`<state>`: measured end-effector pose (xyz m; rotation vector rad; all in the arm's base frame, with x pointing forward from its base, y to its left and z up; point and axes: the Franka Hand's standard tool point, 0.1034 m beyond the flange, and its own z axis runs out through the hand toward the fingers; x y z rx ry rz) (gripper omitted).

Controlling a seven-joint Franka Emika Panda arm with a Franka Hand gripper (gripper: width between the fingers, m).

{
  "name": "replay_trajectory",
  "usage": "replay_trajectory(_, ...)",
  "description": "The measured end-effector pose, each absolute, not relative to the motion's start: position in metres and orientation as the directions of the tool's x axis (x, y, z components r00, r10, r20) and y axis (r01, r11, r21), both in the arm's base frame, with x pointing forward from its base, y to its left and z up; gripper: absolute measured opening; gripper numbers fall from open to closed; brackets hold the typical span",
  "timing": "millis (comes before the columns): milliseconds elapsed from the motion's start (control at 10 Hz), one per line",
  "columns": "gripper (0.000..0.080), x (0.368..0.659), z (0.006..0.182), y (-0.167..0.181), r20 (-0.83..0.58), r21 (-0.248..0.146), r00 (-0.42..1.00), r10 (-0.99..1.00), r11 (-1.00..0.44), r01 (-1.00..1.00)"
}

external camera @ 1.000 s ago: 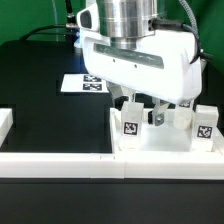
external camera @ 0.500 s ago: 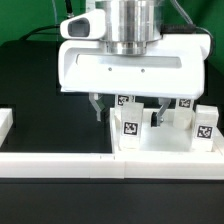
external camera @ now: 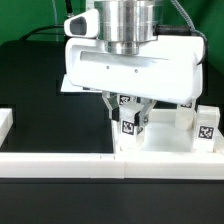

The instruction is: Assemble square table

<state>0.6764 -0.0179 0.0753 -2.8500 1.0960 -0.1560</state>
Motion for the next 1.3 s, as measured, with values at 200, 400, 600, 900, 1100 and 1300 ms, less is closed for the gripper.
replay_trajectory(200,0.0288,0.676,0.075,-0.02,0.047,-0.121,0.63,-0.775,-0.63,-0.767)
replay_trajectory(400,0.0288,0.672,0.074,-0.023,-0.009,-0.114,0.328,-0.945,-0.325,-0.939)
replay_trajectory(600,0.0289,0.668,0.074,-0.018,-0.093,-0.09,-0.06,-0.994,0.069,-0.994)
replay_trajectory(900,0.029,0.663,0.073,-0.018,-0.175,-0.098,-0.386,-0.906,0.407,-0.908)
replay_trajectory(1100,0.029,0.663,0.073,-0.019,-0.177,-0.091,-0.421,-0.89,0.441,-0.893)
replay_trajectory(1300,0.0531,0.663,0.072,-0.018,-0.172,-0.097,-0.382,-0.908,0.401,-0.911)
